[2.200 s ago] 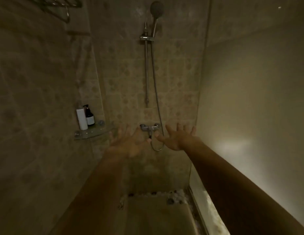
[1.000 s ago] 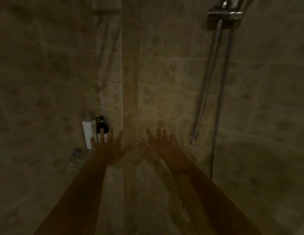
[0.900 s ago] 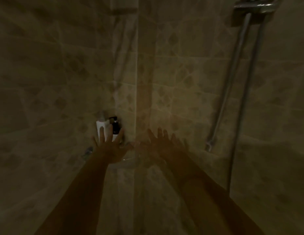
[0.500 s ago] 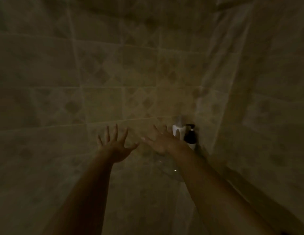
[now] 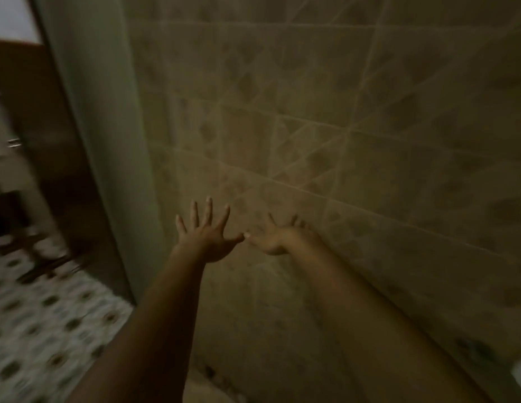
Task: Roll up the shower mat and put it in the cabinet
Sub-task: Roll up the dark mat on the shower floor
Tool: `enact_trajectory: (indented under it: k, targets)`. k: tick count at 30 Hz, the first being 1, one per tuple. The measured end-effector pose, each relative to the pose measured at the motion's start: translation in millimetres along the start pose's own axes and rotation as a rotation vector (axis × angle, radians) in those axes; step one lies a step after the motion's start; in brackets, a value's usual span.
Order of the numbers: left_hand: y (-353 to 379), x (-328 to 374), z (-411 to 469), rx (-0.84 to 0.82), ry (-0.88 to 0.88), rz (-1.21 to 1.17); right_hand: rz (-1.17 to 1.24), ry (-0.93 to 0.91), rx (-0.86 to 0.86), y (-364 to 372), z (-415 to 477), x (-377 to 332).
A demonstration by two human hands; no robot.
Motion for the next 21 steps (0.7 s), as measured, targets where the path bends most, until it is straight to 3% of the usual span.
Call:
enact_trajectory:
  k: [2, 6, 11, 15, 21]
  targets:
    - [2, -35, -6, -0.001, -0.089, 0.011, -0.004, -0.066, 0.080, 1, 12, -35]
    - [-5, -151, -47, 0.017, -0.392, 0.095, 0.008, -0.401, 0.099, 32, 34, -149]
    - [-1, -262, -134, -0.029, -0.613, 0.123, -0.084, -0.672, -0.007, 97, 23, -262]
    - [15, -336, -221, -0.090, -0.786, 0.119, -0.101, -0.828, -0.139, 158, -15, -345]
    - [67, -432, -318, -0.182, -0.950, 0.065, -0.149, -0.913, -0.235, 276, -65, -417]
Point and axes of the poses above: each hand's wrist, its own z-axis towards the middle knuckle, its own y-axis out of the palm, x = y × z, the point moved 7 cm from there along z, towards the middle knuckle, and after that the axes turned 14 degrees about x, right-handed, at the moved point
